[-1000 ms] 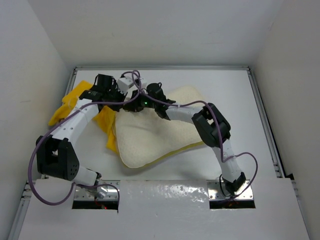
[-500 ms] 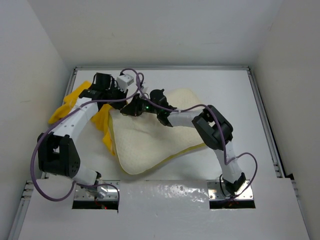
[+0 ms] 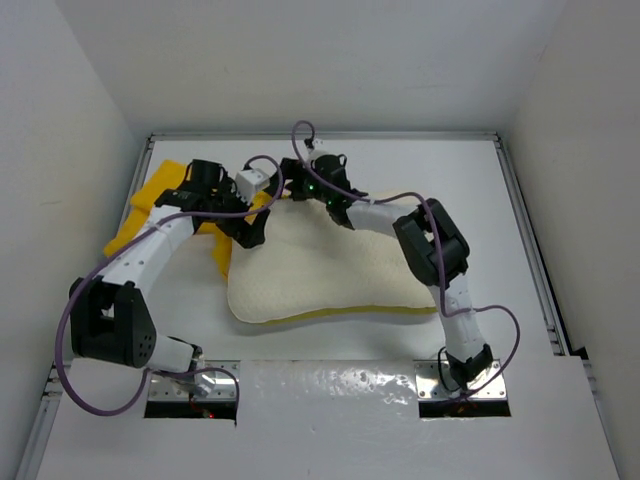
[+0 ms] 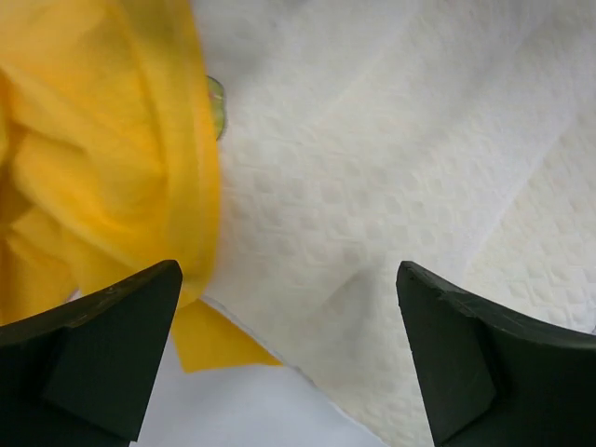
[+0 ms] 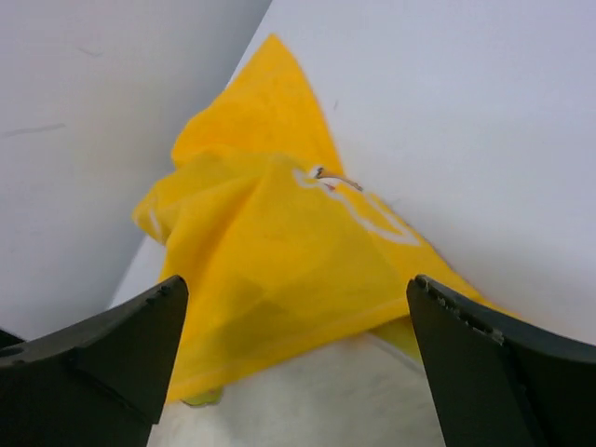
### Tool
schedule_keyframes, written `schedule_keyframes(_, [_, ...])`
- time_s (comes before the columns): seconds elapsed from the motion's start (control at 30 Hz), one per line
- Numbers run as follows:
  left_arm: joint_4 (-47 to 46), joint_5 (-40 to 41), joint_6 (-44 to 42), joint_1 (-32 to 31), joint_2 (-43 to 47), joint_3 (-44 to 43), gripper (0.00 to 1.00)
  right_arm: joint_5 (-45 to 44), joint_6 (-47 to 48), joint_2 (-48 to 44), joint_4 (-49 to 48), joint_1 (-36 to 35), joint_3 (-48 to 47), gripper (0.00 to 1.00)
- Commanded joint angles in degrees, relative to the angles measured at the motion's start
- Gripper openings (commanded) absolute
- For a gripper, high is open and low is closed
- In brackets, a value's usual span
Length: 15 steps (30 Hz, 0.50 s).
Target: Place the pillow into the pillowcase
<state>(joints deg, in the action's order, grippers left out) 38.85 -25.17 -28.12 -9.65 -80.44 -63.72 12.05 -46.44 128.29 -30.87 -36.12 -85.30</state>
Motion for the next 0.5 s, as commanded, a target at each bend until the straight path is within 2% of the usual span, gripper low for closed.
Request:
schedule_keyframes(0.0, [0.69, 3.53, 0.34, 2.42, 0.46, -7.52, 1.00, 6.47, 14.06, -5.40, 8.01, 2.28, -2.35, 0.99])
schedule_keyframes(0.03, [0.96, 3.72, 0.61, 4.27, 0.73, -9.03, 1.00, 6.58, 16.44, -7.51, 8.98, 2.28, -0.59, 0.99])
schedule_keyframes(0.07, [1.40, 2.94, 1.04, 9.60, 0.99, -10.27, 1.00, 6.49, 22.12, -12.49, 10.47, 2.28, 3.78, 0.99])
schedule_keyframes(0.13, [1.93, 3.37, 1.84, 15.69, 1.78, -12.21, 0.98, 6.93, 29.42, -17.26, 13.53, 2.28, 7.23, 0.99])
schedule_keyframes(0.17, [2.63, 6.33, 1.23, 18.32, 2.13, -11.78, 0.90, 7.63, 31.39, -21.20, 15.39, 2.19, 8.90, 0.83])
schedule_keyframes(0.2, [3.24, 8.10, -1.65, 18.61, 3.18, -9.60, 0.71, 10.68, 33.49, -22.80, 17.67, 2.02, 9.01, 0.57])
schedule_keyframes(0.23, [3.60, 9.25, -3.42, 18.70, 3.88, -7.58, 0.20, 11.32, 37.26, -24.21, 20.65, 1.67, 8.92, 0.20])
schedule_keyframes(0.27, [3.34, 10.39, -5.61, 18.62, 5.20, -2.51, 0.04, 9.50, 39.21, -27.10, 25.46, -0.60, 9.53, 0.00])
schedule_keyframes(0.3, [2.73, 10.58, -6.59, 18.61, 5.65, 0.07, 0.00, 8.52, 47.58, -28.52, 29.77, -2.27, 10.06, 0.00])
schedule_keyframes(0.33, [2.11, 10.75, -7.82, 18.53, 5.74, 2.88, 0.00, 6.34, 52.28, -29.84, 30.69, -4.46, 10.67, 0.00])
schedule_keyframes(0.37, [-1.03, 11.89, -8.70, 18.44, 5.74, 5.34, 0.07, 3.97, 55.89, -31.94, 32.26, -9.27, 12.59, 0.05])
schedule_keyframes(0.4, [-3.67, 13.11, -8.79, 18.53, 5.56, 10.24, 0.27, 1.59, 60.80, -32.66, 33.32, -11.23, 13.48, 0.62])
schedule_keyframes(0.43, [-8.22, 14.00, -8.80, 18.53, 5.21, 12.03, 0.39, 1.13, 61.98, -33.10, 33.68, -14.30, 14.71, 0.79])
schedule_keyframes(0.47, [-10.18, 13.92, -8.36, 18.53, 4.17, 13.44, 0.46, 1.04, 62.77, -33.45, 34.03, -15.64, 15.16, 0.86])
